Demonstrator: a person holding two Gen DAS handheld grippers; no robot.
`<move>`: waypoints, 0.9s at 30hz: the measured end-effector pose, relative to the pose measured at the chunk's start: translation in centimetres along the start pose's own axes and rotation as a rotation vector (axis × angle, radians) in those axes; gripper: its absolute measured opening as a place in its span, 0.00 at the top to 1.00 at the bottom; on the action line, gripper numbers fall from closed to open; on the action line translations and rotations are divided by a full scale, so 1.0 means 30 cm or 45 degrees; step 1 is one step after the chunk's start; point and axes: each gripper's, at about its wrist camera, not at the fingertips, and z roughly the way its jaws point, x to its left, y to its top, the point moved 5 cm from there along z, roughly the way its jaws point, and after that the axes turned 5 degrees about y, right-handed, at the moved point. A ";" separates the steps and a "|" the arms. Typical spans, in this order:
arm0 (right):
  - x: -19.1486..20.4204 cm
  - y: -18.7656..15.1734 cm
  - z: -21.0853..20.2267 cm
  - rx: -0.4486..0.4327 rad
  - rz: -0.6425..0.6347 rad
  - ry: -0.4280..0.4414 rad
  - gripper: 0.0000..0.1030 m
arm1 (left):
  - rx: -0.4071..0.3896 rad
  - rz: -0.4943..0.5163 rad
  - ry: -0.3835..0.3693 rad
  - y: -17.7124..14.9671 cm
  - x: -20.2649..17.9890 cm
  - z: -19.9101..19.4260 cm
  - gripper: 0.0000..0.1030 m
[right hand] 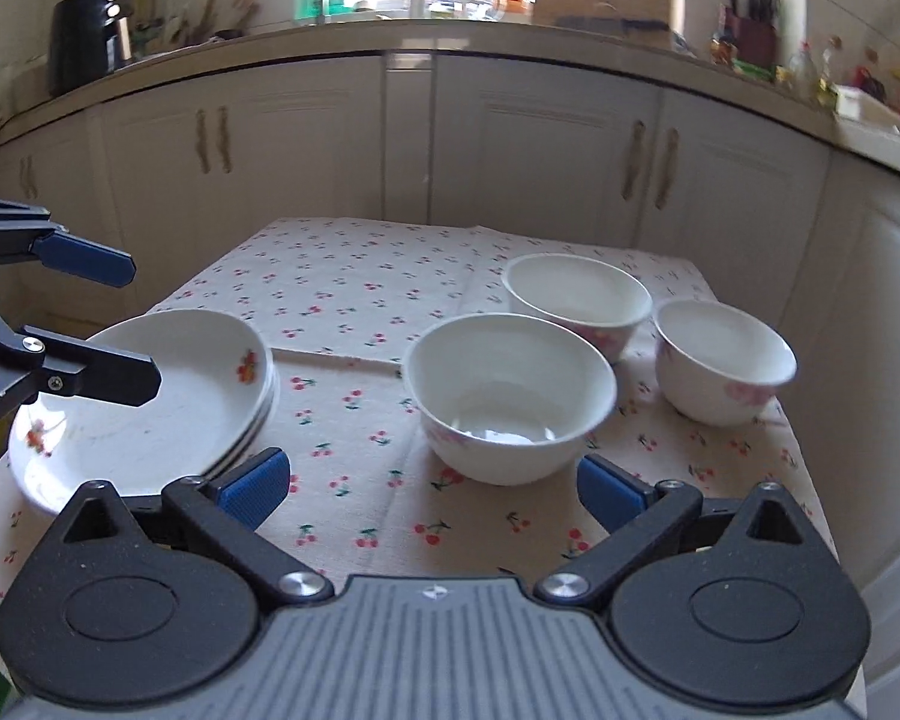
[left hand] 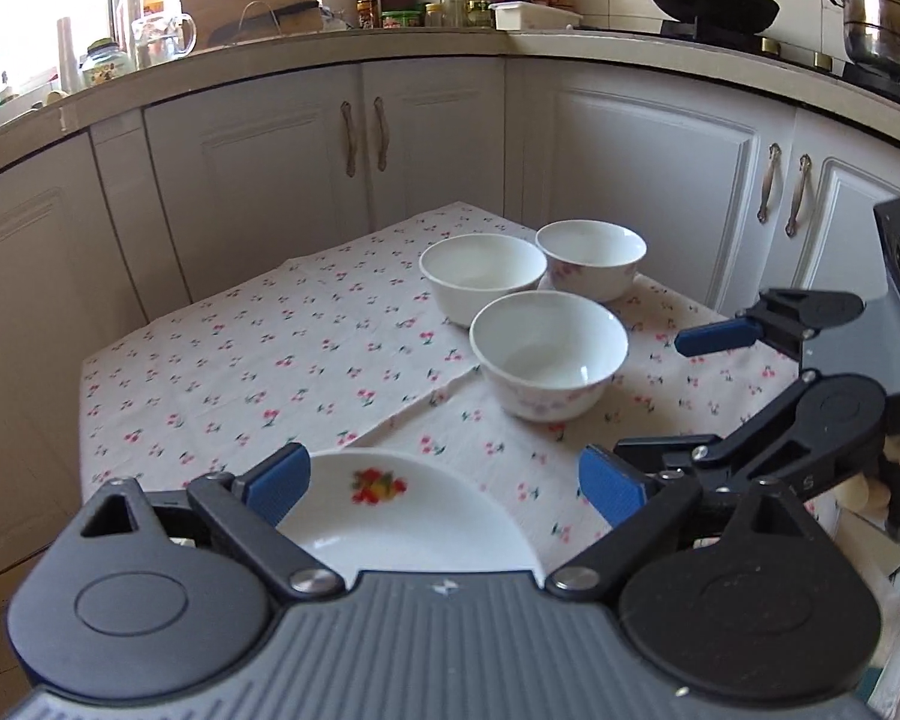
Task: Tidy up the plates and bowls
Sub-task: 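Open the right tool and withdraw it from the stack, then grasp the rim of a plain white bowl with the left tool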
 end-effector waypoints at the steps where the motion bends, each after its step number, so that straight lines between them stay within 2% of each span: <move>1: -0.015 -0.001 0.003 0.001 -0.002 -0.025 0.00 | 0.001 0.002 -0.002 0.014 -0.008 0.014 0.07; 4: -0.052 -0.008 0.003 -0.005 -0.015 -0.086 0.00 | -0.004 0.003 -0.013 0.055 -0.029 0.049 0.07; 9: -0.101 -0.031 0.021 0.018 0.038 -0.096 0.00 | 0.014 0.024 -0.004 0.113 -0.044 0.118 0.07; 13: -0.111 -0.039 0.030 0.022 0.021 -0.119 0.00 | 0.040 0.053 -0.015 0.156 -0.052 0.185 0.07; 23: -0.099 -0.033 0.088 0.049 -0.092 -0.077 0.00 | 0.155 0.072 -0.079 0.205 -0.074 0.378 0.07; 26: -0.106 -0.027 0.115 0.062 -0.089 -0.059 0.00 | 0.197 0.086 -0.106 0.202 -0.090 0.428 0.11; 27: -0.106 -0.024 0.125 0.066 -0.090 -0.051 0.01 | 0.211 0.094 -0.121 0.201 -0.096 0.443 0.15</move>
